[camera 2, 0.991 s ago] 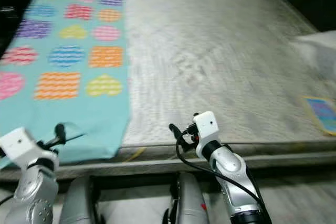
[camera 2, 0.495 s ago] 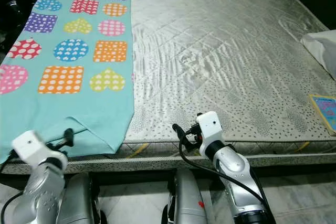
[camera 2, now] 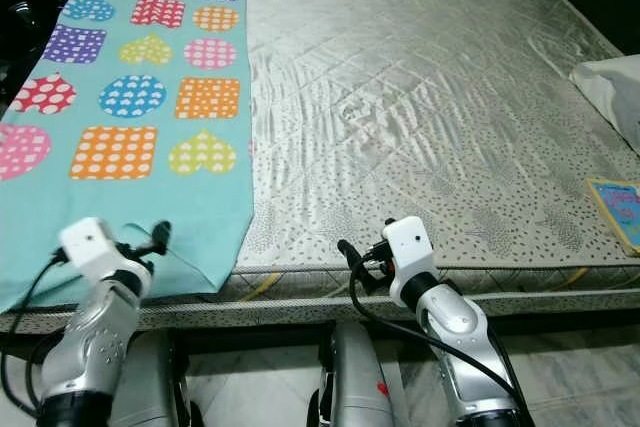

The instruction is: Clean up the room

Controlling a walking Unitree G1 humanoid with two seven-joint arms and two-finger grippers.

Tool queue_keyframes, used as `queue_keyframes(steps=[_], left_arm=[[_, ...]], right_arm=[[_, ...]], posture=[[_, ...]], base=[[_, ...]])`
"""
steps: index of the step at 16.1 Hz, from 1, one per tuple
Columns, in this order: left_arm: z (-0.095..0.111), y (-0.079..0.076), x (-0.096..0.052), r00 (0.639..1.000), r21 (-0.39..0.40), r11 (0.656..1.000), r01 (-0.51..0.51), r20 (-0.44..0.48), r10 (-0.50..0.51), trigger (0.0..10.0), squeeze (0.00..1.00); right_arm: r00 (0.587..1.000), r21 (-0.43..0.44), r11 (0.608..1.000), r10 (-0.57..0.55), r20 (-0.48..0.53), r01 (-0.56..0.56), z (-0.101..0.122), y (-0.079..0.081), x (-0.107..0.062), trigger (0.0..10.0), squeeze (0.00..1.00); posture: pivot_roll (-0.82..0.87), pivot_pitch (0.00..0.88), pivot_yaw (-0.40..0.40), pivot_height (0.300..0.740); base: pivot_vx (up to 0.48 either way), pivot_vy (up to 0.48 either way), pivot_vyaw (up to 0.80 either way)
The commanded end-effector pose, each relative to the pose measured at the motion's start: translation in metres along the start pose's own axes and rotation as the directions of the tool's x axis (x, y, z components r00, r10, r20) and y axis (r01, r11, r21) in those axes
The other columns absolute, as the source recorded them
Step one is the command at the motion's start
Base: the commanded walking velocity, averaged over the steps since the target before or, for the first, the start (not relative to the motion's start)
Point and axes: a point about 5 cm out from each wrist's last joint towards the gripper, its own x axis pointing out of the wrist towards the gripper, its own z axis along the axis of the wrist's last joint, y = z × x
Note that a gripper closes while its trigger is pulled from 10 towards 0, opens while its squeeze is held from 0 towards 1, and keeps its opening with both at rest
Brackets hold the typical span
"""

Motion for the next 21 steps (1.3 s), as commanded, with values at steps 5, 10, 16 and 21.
queue_keyframes(steps=[5,10,16,21], left_arm=[[-0.028,-0.02,0.018,0.977,0.018,0.993,0.119,-0.178,-0.114,10.0,0.0],[-0.035,-0.034,0.024,0.966,0.003,0.986,0.168,-0.199,-0.164,10.0,0.0],[-0.04,-0.039,0.019,0.972,-0.024,0.987,0.159,-0.171,-0.161,10.0,0.0],[-0.026,-0.021,-0.006,0.997,-0.033,0.999,0.029,-0.069,-0.031,10.0,0.0]], right_arm=[[0.999,-0.005,0.999,-0.037,0.0,0.037,0.004,-0.012,-0.023,10.0,0.0],[0.999,-0.011,0.999,-0.048,-0.024,0.048,0.0,-0.014,-0.034,10.0,0.0],[0.998,-0.008,0.999,-0.042,-0.044,0.042,-0.012,-0.016,-0.027,10.0,0.0],[0.999,-0.008,0.999,-0.034,-0.034,0.034,-0.014,-0.014,-0.023,10.0,0.0]], posture=[[-0.17,0.179,-0.124,0.56],[-0.19,0.177,-0.122,0.556],[-0.17,0.169,-0.125,0.556],[-0.15,0.165,-0.119,0.556]], base=[[0.0,0.0,0.0],[0.0,0.0,-0.3],[0.0,0.0,0.0],[0.0,0.0,0.0]])
